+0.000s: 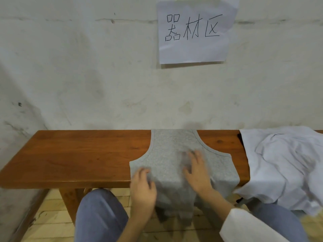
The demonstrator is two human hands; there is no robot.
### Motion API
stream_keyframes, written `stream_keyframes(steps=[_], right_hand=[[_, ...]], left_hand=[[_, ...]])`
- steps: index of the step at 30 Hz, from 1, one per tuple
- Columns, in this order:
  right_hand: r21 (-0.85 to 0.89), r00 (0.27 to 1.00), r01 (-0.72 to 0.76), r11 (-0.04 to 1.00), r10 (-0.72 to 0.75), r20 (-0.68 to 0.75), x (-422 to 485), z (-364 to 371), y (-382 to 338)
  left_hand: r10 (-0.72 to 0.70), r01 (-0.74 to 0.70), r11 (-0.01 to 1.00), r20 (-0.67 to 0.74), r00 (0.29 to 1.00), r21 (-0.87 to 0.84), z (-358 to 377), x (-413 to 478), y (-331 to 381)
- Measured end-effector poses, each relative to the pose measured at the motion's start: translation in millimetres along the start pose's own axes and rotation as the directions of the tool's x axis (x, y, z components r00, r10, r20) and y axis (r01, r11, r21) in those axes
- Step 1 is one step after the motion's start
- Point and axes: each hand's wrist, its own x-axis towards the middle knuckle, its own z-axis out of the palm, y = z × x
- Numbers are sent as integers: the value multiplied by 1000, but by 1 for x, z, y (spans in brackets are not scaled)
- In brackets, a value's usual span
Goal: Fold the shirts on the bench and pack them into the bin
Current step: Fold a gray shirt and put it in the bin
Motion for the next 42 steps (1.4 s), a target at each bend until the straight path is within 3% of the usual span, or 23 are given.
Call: stream_keyframes(steps=[2, 4, 10, 19, 23, 26, 28, 29, 30, 32, 34, 36, 37, 40, 42], right_hand=[[-65, 973, -208, 976, 200, -114, -10, -2, 13], [-137, 952, -305, 943, 296, -83, -16, -4, 28], [-321, 959, -256, 912, 281, 32, 22, -10, 60], [-314, 943, -307, 898, 332, 27, 49, -4, 36], [-275, 946, -294, 916, 319, 52, 47, -7, 34], [-1, 966, -255, 967, 255, -43, 38, -14, 36], [263, 971, -42, 964, 101, -216, 14, -17, 37], [311, 959, 103, 945, -11, -283, -3, -17, 34], [305, 951, 204, 930, -114, -288, -22, -12, 33], [277, 967, 241, 930, -207, -148, -55, 7, 38], [243, 984, 135, 961, -158, 80, -71, 33, 55], [186, 959, -62, 981, 7, 282, -69, 56, 81], [208, 917, -210, 955, 119, 381, -65, 63, 95], [295, 732, -615, 731, 391, 558, -58, 79, 137], [314, 622, -766, 561, 526, 580, -51, 78, 156]], left_hand=[[82, -106, 979, 137, 987, 174, 20, 2, 14], [5, -84, 952, 260, 966, 294, 32, 11, 22], [-81, -50, 870, 242, 967, 491, 36, 59, 12], [-48, -140, 841, 331, 942, 522, 38, 108, 16], [-12, -153, 857, 318, 948, 492, 32, 104, 8], [139, -146, 950, 44, 989, 278, 23, 94, 6], [356, -342, 934, -187, 916, 107, 21, 70, 8], [453, -456, 889, -236, 860, 43, 21, 53, 12], [522, -539, 842, -217, 825, -23, 23, 33, 15], [594, -592, 802, 0, 805, -80, 33, -5, 13], [523, -543, 839, 305, 795, -24, 49, -30, -1], [214, -317, 942, 533, 819, 108, 67, -32, -28], [80, -221, 959, 580, 811, 176, 71, -26, -41], [-234, -25, 936, 672, 703, 352, 74, -6, -74], [-375, 165, 916, 634, 676, 366, 74, 10, -96]])
